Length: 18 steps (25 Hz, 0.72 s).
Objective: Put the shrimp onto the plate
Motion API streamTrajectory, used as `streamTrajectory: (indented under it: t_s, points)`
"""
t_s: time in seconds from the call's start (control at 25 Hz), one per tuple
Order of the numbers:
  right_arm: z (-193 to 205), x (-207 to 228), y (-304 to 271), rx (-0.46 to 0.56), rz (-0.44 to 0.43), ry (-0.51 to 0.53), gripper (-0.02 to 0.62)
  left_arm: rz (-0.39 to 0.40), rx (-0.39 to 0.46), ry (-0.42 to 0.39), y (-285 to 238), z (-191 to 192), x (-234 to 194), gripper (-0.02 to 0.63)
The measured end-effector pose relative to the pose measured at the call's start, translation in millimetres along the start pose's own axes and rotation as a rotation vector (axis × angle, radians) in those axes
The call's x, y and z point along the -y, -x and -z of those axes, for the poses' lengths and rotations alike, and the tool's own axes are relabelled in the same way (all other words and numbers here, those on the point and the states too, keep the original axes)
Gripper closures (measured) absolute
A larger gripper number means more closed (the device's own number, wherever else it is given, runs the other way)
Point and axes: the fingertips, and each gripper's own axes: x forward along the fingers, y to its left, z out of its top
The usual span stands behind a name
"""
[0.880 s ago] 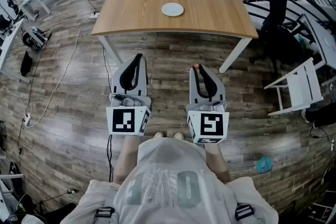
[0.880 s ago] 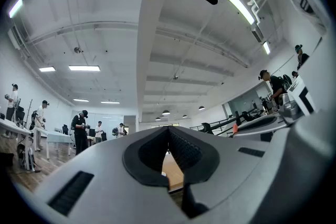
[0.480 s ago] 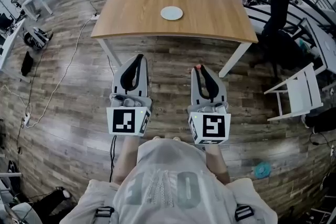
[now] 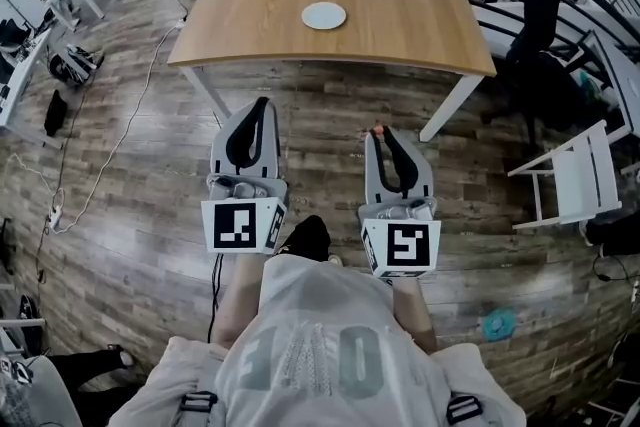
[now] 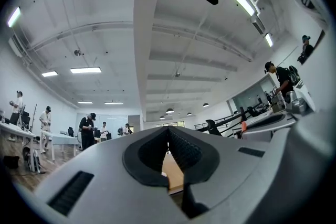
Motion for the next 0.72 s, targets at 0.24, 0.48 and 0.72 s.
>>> streamTrajectory:
  t_s: [0.24,0.48,0.72]
  points:
    - [13,28,-15,-0.032,0.033,-0.029,0.531,0.004,-0.002,-0.007,-31,6,4,0.597]
    - [21,50,-50,-0.04,0.057,-0.013,0.531,-0.004,0.013,0.015,-68,24,-12,0.597]
    - [31,83,-114,-0.077,0.094,0.017,0.531,-0.013,0.037,0.045,-134,46,-42,0.597]
